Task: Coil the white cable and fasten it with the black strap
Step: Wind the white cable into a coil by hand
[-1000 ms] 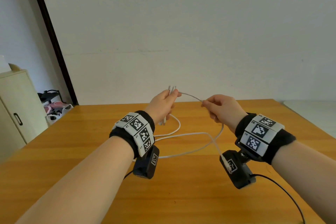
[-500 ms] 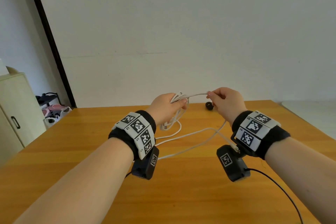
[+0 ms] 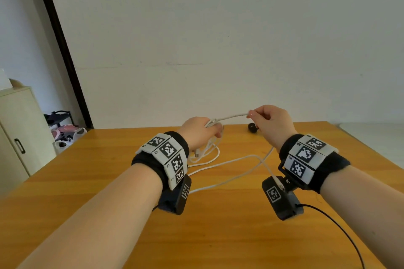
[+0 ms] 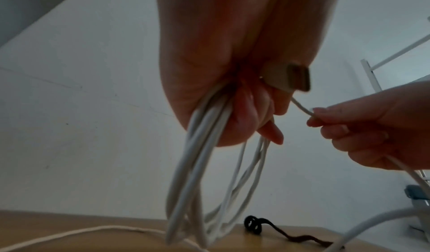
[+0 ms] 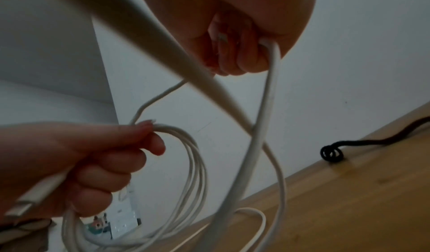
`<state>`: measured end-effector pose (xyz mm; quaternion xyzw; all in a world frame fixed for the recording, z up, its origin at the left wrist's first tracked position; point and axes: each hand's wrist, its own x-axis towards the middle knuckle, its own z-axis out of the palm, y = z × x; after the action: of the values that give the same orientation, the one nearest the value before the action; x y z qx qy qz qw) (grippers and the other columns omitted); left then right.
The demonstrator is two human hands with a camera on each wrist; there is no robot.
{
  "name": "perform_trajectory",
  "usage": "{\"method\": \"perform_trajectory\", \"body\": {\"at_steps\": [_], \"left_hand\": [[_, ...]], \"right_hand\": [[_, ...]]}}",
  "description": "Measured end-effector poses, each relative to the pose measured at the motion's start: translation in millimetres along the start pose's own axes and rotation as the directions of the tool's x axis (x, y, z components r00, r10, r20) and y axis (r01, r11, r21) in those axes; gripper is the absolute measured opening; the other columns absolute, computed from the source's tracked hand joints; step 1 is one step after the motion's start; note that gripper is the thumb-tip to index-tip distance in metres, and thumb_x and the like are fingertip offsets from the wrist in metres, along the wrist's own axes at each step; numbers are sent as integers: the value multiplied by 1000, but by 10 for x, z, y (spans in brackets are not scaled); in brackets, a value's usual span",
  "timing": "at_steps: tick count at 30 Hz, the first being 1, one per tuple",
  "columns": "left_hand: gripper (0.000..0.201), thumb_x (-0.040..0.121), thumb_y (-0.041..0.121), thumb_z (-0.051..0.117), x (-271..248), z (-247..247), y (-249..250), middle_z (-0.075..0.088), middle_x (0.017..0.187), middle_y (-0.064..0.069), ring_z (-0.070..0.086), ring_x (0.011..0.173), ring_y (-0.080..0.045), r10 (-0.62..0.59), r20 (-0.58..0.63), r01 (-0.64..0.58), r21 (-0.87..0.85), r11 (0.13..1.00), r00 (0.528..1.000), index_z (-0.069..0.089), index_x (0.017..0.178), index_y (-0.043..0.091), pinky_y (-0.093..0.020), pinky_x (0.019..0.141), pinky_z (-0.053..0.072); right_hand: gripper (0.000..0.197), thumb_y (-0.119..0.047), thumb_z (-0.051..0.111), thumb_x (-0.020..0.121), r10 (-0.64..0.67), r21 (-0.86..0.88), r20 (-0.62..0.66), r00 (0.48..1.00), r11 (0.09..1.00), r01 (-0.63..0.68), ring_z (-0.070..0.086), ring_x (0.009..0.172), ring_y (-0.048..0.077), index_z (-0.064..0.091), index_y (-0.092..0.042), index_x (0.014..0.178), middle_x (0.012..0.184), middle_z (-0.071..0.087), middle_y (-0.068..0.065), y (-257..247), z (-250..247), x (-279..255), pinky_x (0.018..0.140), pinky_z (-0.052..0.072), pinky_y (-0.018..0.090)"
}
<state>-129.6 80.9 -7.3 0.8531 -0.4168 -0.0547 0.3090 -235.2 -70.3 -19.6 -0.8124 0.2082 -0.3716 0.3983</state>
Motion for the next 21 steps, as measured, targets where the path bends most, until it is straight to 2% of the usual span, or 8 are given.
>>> {"method": "perform_trajectory", "body": {"at_steps": [2, 4, 8, 11, 13, 17, 19, 21], "left_hand": [[35, 97, 32, 39, -5, -5, -9, 44, 63, 3, 42, 56, -12, -2, -8, 2, 11, 1000, 1000, 67, 87, 14, -24, 55, 34], [38, 98, 33, 37, -6, -5, -41, 46, 64, 6, 43, 57, -8, 4, -29, -3, 30, 1000, 1000, 67, 89, 11, -21, 54, 31], [39, 99, 34, 37, -29, -2, -32, 43, 61, 4, 41, 56, -10, 21, -14, -22, -27, 999, 1000, 68, 86, 14, -23, 55, 33], [38, 98, 36, 40, -68, 8, 3, 39, 56, 3, 37, 48, -12, 36, 61, -22, -217, 976, 997, 66, 76, 19, -27, 53, 36], [35, 96, 38, 44, -94, 12, 48, 35, 53, 5, 31, 43, -10, 31, 115, 20, -417, 909, 993, 65, 76, 18, -24, 47, 34], [33, 97, 35, 45, -104, -7, 149, 29, 46, 10, 24, 39, -6, 53, 161, 64, -647, 759, 986, 63, 81, 12, -19, 41, 27], [31, 96, 35, 47, -106, -14, 146, 29, 45, 11, 24, 39, -6, 48, 161, 74, -675, 734, 986, 62, 82, 12, -19, 41, 26], [31, 93, 39, 51, -100, -27, 118, 29, 46, 10, 25, 39, -6, 1, 143, 97, -680, 727, 990, 61, 82, 12, -20, 41, 28]], "right_hand": [[16, -29, 58, 89, -17, -2, 63, 998, 1000, 18, 43, 57, 11, 69, -18, 92, 65, 50, -1, -11, -19, -31, 54, 37, 21], [11, -32, 65, 84, -38, 28, 111, 993, 999, 35, 48, 62, 12, 70, -22, 85, 68, 57, 1, -38, -33, -79, 59, 40, 22], [15, -34, 67, 83, -36, 17, 100, 994, 999, 35, 46, 61, 13, 70, -21, 76, 74, 60, 9, -71, -21, -90, 58, 38, 23], [17, -34, 64, 85, -12, 20, 55, 998, 1000, 11, 52, 72, 15, 69, -22, 74, 81, 65, 9, -57, -33, -55, 61, 40, 24], [20, -34, 63, 86, 12, 33, 41, 999, 999, -13, 56, 78, 13, 71, -17, 79, 81, 67, 1, -31, -29, -30, 67, 42, 21], [34, -38, 61, 86, 80, 81, 66, 995, 993, -85, 51, 61, 13, 71, -6, 83, 61, 57, -3, 3, 49, 8, 63, 45, 28], [34, -37, 60, 87, 120, 113, 117, 986, 985, -133, 42, 52, 11, 70, -6, 81, 54, 50, -4, 16, 57, -20, 52, 38, 22], [28, -35, 59, 89, 127, 146, 147, 981, 978, -149, 41, 52, 10, 71, -10, 85, 57, 52, -5, 32, 32, -58, 52, 36, 19]]}}
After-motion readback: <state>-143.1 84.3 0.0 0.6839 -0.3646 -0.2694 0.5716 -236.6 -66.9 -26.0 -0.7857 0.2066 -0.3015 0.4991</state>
